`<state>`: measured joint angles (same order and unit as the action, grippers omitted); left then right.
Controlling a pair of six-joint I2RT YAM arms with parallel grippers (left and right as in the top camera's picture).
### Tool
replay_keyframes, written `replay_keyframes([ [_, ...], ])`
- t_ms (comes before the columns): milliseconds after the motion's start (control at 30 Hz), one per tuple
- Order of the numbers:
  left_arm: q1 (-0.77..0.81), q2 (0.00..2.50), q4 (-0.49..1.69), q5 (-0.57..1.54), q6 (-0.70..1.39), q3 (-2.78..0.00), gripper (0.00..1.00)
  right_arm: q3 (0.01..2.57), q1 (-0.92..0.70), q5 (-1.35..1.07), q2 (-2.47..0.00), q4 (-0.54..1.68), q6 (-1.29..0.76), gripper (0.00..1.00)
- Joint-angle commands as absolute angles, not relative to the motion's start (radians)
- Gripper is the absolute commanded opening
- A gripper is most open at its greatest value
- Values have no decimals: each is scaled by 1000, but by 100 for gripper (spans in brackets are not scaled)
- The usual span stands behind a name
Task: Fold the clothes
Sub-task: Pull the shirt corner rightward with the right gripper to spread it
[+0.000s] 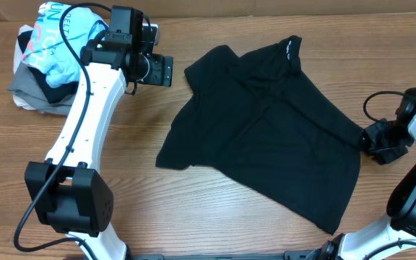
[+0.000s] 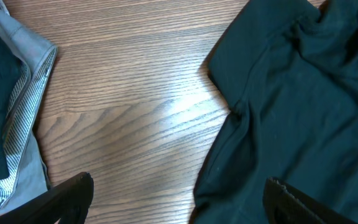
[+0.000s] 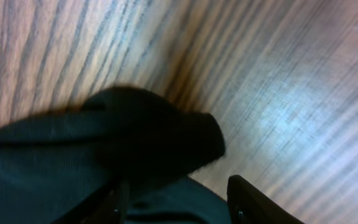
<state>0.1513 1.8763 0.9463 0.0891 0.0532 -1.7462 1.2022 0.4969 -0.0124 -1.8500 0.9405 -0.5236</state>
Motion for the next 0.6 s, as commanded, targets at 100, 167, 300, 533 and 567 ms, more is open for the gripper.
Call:
replay_keyframes([
  [100, 156, 1887, 945, 77, 60, -1751, 89, 1148, 497, -27, -1848, 803, -527, 48],
  [167, 156, 1887, 944, 77, 60, -1751, 89, 1145, 497, -14, -1848, 765, -526, 42],
  [300, 156, 1887, 944, 78, 60, -1751, 89, 1145, 497, 32, -1848, 673, -510, 4],
  [533, 156, 1887, 933, 74, 60, -1751, 88, 1145, 497, 31, -1848, 417, -411, 4],
  [567, 156, 1887, 931, 73, 60, -1751, 87, 1145, 497, 32, -1850, 381, -411, 4],
])
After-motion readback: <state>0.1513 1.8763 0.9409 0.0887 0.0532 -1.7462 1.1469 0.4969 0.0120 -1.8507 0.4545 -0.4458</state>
